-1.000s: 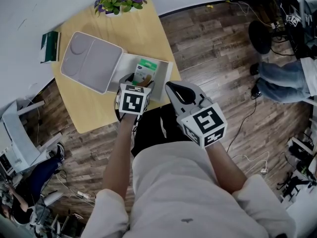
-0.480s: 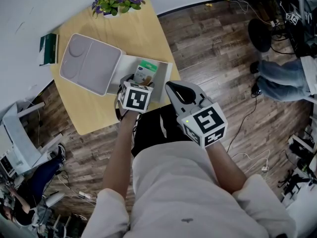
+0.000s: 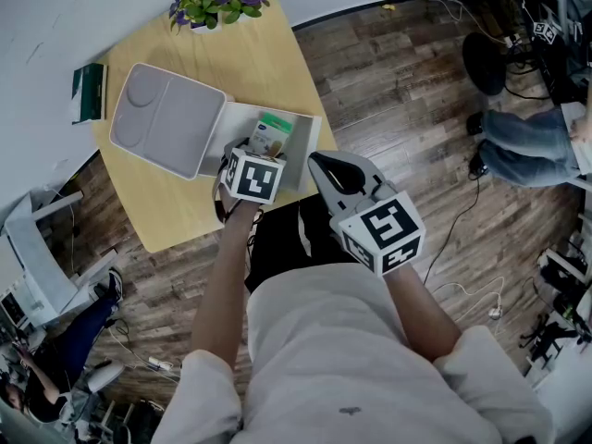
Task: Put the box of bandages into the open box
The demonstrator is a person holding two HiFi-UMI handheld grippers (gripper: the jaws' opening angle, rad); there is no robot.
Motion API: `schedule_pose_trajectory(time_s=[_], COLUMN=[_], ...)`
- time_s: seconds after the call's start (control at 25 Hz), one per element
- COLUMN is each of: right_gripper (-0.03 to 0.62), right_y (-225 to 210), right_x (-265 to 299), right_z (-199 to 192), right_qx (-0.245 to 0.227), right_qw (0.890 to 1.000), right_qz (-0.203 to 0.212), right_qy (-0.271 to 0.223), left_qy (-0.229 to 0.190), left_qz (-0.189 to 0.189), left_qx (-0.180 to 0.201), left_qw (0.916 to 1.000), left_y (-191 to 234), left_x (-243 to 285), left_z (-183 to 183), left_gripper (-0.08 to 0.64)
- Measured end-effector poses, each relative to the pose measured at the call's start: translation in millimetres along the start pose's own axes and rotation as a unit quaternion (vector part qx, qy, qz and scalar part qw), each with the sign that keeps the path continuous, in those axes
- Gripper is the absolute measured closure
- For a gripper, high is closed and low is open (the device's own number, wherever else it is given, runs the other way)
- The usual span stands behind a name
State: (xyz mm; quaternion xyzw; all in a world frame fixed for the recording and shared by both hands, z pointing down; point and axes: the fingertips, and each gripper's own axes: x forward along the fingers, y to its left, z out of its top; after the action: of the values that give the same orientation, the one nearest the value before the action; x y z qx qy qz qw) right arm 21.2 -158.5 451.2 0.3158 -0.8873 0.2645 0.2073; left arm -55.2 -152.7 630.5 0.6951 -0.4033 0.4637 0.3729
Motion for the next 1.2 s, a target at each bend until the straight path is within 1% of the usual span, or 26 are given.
schedule_pose_trajectory(time_s=[0.6, 1.2], right_gripper=[0.589, 0.589], right_y=[-1.4, -4.3], right_x=[0.2, -4.8], right_z=[-1.6, -2.1], right_qx=[0.003, 0.005], right_qw=[1.000, 1.000], right_qz=[-0.001, -0.003], right_qy=[-0.001, -0.003], left_qy=[0.020, 0.030], left_qz=[0.005, 0.012], left_qx=[0.011, 0.025], left_qw=[0.9997, 0.9992], left_y=[1.0, 0.0], left_x=[5.4, 7.6], left_z=[-3.4, -6.2], left_gripper=[0.219, 0.219])
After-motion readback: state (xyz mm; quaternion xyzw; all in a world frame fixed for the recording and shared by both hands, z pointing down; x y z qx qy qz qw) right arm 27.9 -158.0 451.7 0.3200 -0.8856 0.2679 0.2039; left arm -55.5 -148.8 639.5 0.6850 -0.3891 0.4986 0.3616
